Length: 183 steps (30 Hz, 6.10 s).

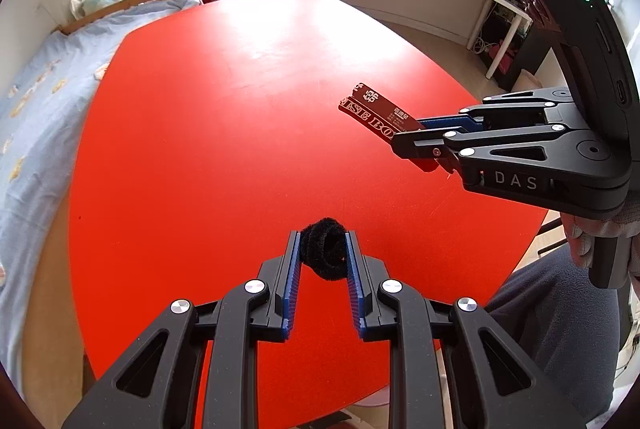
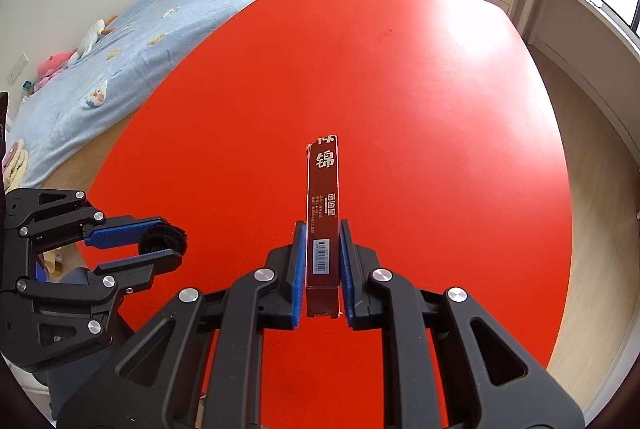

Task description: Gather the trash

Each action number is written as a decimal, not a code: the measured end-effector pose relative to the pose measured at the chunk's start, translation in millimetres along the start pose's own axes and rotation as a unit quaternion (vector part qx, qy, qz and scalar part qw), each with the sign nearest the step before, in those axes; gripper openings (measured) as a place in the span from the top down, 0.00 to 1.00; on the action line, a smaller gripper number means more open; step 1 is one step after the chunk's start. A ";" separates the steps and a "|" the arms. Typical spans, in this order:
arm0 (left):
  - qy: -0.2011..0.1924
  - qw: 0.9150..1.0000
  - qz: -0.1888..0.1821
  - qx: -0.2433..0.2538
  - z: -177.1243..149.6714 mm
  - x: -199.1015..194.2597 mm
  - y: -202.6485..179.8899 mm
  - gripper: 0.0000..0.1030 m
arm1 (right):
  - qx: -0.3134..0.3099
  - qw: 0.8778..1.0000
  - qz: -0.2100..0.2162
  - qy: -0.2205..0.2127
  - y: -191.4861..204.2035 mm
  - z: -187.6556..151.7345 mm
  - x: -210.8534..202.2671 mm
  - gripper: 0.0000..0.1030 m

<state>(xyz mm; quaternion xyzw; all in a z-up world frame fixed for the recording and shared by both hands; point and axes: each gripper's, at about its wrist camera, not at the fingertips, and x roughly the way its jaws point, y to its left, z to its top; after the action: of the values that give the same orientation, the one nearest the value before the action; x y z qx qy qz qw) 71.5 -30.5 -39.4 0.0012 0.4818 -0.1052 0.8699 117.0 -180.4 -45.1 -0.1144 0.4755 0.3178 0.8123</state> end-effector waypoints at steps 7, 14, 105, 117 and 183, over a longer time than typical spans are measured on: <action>-0.012 1.000 -0.009 0.002 -7.1 -21.8 -13.9 0.79 | -0.005 1.000 0.002 -0.020 6.2 -26.8 -39.7 0.86; -0.024 1.000 -0.019 0.008 -18.5 -46.1 -25.2 0.79 | -0.013 0.999 0.011 -0.033 16.8 -60.4 -74.6 0.86; -0.085 0.995 0.023 -0.040 -10.1 -93.0 7.2 0.06 | 0.025 0.993 0.030 -0.111 6.0 -61.1 -141.8 0.03; -0.072 0.995 0.006 -0.067 1.7 -87.8 21.3 0.06 | 0.024 0.993 0.031 -0.109 6.6 -54.0 -136.5 0.03; -0.076 0.995 0.005 -0.067 -2.9 -83.7 17.7 0.06 | 0.019 0.995 -0.011 -0.097 4.2 -47.0 -122.6 0.03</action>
<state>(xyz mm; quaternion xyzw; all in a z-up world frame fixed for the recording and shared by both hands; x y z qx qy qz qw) 29.4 2.2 27.6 -0.0627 0.4205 -0.0685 0.9025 39.1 -250.1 34.5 -0.0734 0.3987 0.3092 0.8603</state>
